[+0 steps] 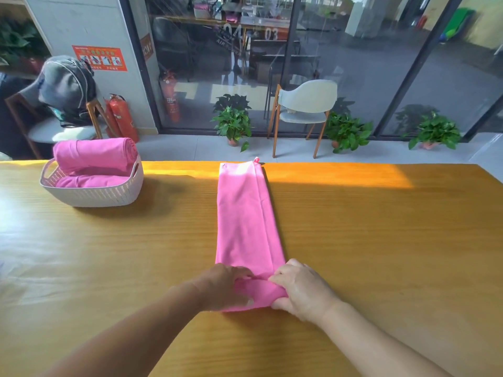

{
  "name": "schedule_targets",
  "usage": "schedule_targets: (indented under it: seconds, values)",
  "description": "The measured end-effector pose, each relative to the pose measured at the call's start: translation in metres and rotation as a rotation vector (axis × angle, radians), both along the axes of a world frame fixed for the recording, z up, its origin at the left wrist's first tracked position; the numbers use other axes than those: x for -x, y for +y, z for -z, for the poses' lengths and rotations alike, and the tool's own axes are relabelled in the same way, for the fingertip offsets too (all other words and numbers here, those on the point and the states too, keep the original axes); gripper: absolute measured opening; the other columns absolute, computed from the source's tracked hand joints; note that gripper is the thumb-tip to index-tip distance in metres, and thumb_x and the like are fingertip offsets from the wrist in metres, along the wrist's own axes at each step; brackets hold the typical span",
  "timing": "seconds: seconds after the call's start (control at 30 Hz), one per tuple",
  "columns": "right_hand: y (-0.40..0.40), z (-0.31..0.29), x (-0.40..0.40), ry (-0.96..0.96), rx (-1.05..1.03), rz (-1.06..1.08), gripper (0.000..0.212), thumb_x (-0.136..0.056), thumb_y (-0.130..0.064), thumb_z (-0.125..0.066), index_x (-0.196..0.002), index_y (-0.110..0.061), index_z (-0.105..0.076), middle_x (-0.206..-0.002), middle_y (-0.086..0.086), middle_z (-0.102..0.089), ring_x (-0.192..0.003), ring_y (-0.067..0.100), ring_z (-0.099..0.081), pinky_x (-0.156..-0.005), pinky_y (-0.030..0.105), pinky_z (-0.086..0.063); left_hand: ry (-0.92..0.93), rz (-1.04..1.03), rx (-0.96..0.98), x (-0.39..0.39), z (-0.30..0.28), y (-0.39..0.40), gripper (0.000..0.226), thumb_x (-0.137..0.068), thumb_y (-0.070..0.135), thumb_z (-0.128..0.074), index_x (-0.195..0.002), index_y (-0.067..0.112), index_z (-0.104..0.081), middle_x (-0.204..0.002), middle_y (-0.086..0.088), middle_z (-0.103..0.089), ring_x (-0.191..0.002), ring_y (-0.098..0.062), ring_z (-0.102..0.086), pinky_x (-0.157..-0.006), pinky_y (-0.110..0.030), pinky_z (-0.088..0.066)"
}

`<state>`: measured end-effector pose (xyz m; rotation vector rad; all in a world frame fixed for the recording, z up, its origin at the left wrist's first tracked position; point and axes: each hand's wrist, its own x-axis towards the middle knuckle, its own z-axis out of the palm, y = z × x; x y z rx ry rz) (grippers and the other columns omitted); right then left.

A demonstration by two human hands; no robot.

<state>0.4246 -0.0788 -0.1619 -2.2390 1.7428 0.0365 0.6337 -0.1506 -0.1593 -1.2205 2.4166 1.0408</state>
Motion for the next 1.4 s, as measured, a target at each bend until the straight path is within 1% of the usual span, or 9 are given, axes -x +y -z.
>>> schedule_targets:
  seconds: [0.13,0.3,0.43,0.7,0.87,1.03,1.13,1.3,1.4]
  values:
    - [-0.009,-0.009,0.002,-0.057,-0.171,0.084,0.029,-0.077,-0.051,-0.073,-0.096,-0.029,-0.07,-0.094,-0.006,-0.059,-0.096,0.013,-0.049,-0.082,0.032,-0.046,0.063,0.06,0.209,0.0,0.007,0.011,0.076,-0.073,0.046,-0.078,-0.14,0.046,-0.042,-0.121,0.011,-0.038,-0.113,-0.012,-0.04,-0.098,-0.031,-0.042]
    - [-0.027,-0.025,0.002,-0.168,-0.305,0.246,0.06,-0.067,-0.043,-0.087,-0.121,-0.033,-0.062,-0.116,-0.013,-0.064,-0.107,0.01,-0.061,-0.089,0.027,-0.05,0.085,0.011,0.176,0.0,0.004,-0.003,0.058,-0.081,0.042,-0.073,-0.135,0.033,-0.053,-0.116,0.008,-0.054,-0.106,-0.014,-0.05,-0.095,-0.031,-0.045]
    - [-0.033,-0.025,0.004,-0.227,-0.217,0.277,0.04,-0.07,-0.038,-0.087,-0.102,-0.028,-0.065,-0.108,-0.013,-0.055,-0.102,0.007,-0.055,-0.087,0.031,-0.051,0.055,-0.05,0.092,0.003,0.002,-0.022,0.042,-0.083,0.04,-0.072,-0.123,0.033,-0.06,-0.11,0.004,-0.06,-0.097,-0.019,-0.058,-0.086,-0.035,-0.052]
    - [-0.028,-0.016,-0.003,-0.1,0.06,0.03,0.037,-0.089,-0.042,-0.064,-0.121,-0.024,-0.066,-0.112,-0.007,-0.059,-0.109,0.014,-0.049,-0.096,0.031,-0.044,-0.019,-0.062,0.052,0.009,0.006,-0.046,0.04,-0.093,0.045,-0.06,-0.127,0.024,-0.062,-0.114,0.002,-0.048,-0.101,-0.022,-0.054,-0.086,-0.033,-0.044]
    - [-0.04,-0.005,-0.004,0.041,0.072,-0.005,0.047,-0.085,-0.039,-0.071,-0.127,-0.021,-0.059,-0.116,-0.004,-0.055,-0.114,0.017,-0.047,-0.101,0.03,-0.039,0.11,-0.231,0.241,0.011,0.012,-0.048,0.028,-0.089,0.042,-0.065,-0.111,0.026,-0.064,-0.11,0.007,-0.057,-0.103,-0.014,-0.053,-0.086,-0.025,-0.043]
    - [-0.056,-0.005,-0.002,0.036,0.01,0.027,0.039,-0.082,-0.043,-0.073,-0.117,-0.027,-0.065,-0.109,-0.006,-0.06,-0.111,0.017,-0.052,-0.104,0.031,-0.036,0.169,-0.065,0.479,0.013,0.01,-0.026,0.041,-0.094,0.048,-0.046,-0.115,0.02,-0.066,-0.116,0.006,-0.059,-0.107,-0.015,-0.053,-0.097,-0.031,-0.042]
    - [-0.059,-0.005,-0.002,-0.009,-0.033,0.1,0.036,-0.077,-0.042,-0.077,-0.109,-0.029,-0.066,-0.107,-0.006,-0.063,-0.11,0.021,-0.055,-0.099,0.032,-0.041,0.089,0.05,0.476,0.005,0.008,-0.021,0.06,-0.082,0.055,-0.062,-0.132,0.023,-0.053,-0.124,0.007,-0.054,-0.113,-0.015,-0.05,-0.1,-0.028,-0.038]
    - [-0.049,-0.018,-0.003,-0.1,-0.178,0.221,0.044,-0.073,-0.038,-0.083,-0.108,-0.032,-0.056,-0.099,-0.008,-0.06,-0.093,0.018,-0.054,-0.071,0.028,-0.042,0.071,0.023,0.374,0.005,-0.004,-0.017,0.048,-0.084,0.038,-0.07,-0.129,0.027,-0.056,-0.122,0.008,-0.059,-0.111,-0.015,-0.054,-0.095,-0.029,-0.043]
    - [-0.04,-0.021,-0.004,-0.161,-0.267,0.228,0.044,-0.07,-0.039,-0.085,-0.106,-0.033,-0.06,-0.109,-0.01,-0.062,-0.099,0.015,-0.059,-0.077,0.027,-0.047,0.017,0.007,0.218,0.003,-0.007,-0.017,0.043,-0.084,0.035,-0.07,-0.125,0.029,-0.062,-0.118,0.008,-0.063,-0.106,-0.015,-0.057,-0.093,-0.033,-0.048]
